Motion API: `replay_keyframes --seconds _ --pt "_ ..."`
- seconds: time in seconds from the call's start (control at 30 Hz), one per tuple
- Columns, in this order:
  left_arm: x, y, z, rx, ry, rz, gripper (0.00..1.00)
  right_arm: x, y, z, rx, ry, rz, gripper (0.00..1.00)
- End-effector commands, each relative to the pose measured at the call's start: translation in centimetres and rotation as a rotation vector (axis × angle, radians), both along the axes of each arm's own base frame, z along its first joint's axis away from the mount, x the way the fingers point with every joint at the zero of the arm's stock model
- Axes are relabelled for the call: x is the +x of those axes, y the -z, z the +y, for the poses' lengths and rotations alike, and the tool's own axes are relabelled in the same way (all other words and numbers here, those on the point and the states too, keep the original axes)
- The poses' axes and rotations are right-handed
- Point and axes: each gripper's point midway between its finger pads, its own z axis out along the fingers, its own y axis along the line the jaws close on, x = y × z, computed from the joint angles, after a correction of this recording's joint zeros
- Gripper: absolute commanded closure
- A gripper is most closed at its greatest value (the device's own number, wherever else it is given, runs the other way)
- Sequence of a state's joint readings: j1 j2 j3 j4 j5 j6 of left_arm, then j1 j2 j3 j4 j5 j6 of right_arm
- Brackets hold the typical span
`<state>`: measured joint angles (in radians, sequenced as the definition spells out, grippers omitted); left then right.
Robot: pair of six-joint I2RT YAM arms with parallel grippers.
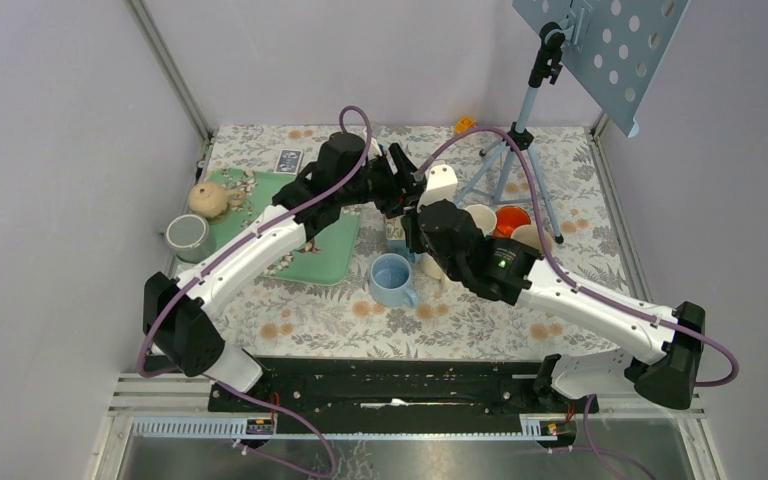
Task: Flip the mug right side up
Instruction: Turn over the cup on the tray.
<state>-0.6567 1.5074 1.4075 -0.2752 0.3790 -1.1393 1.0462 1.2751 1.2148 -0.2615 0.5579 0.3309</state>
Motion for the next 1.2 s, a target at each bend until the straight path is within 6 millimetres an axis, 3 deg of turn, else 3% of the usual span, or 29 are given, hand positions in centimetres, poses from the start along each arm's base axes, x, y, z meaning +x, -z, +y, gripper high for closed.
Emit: replay_keyframes --seconds 0.0,0.5,1.17 --pt "3.9 -5.0 1.3 -0.065 -0.125 -0.259 0.35 -1.8 -6.7 1.4 0.188 -0.091 -0.054 1.00" --pt "3.4 -5.5 2.1 -0.015 -0.104 -0.368 0.09 -2.4 -6.6 0.5 0.173 -0.075 -0.014 1.00" --pt "1.5 -5.7 0.8 -0.061 0.031 -0.380 0.02 -2.0 -5.5 -1.2 0.074 -0.031 -0.029 1.00"
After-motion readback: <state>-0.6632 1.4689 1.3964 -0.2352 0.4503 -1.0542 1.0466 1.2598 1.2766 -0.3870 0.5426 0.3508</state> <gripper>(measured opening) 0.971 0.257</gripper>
